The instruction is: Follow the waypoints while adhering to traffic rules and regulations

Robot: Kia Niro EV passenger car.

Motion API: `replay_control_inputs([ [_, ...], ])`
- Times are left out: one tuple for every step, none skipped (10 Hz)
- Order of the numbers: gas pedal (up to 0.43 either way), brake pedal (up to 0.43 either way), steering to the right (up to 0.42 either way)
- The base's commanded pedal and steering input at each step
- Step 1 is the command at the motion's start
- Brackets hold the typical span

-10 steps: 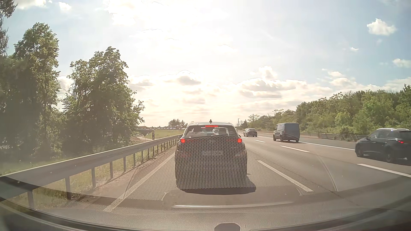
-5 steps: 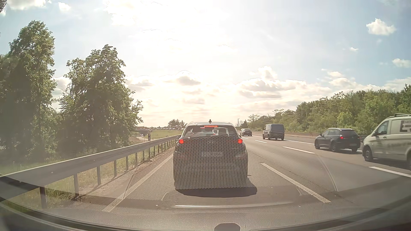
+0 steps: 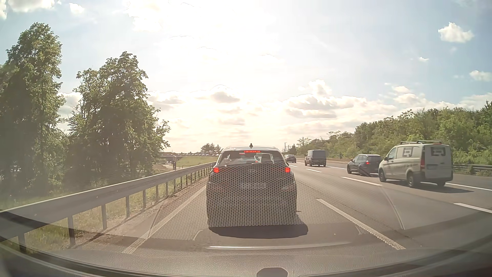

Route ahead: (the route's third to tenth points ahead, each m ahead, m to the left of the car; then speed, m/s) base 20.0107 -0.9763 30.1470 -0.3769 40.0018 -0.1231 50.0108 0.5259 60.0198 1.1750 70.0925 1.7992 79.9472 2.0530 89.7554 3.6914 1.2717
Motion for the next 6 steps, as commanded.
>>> replay_control_inputs([
  [0.0,0.11,0.001],
  [0.0,0.11,0.0],
  [0.0,0.116,0.001],
  [0.0,0.128,0.001],
  [0.0,0.159,0.001],
  [0.0,0.171,0.001],
])
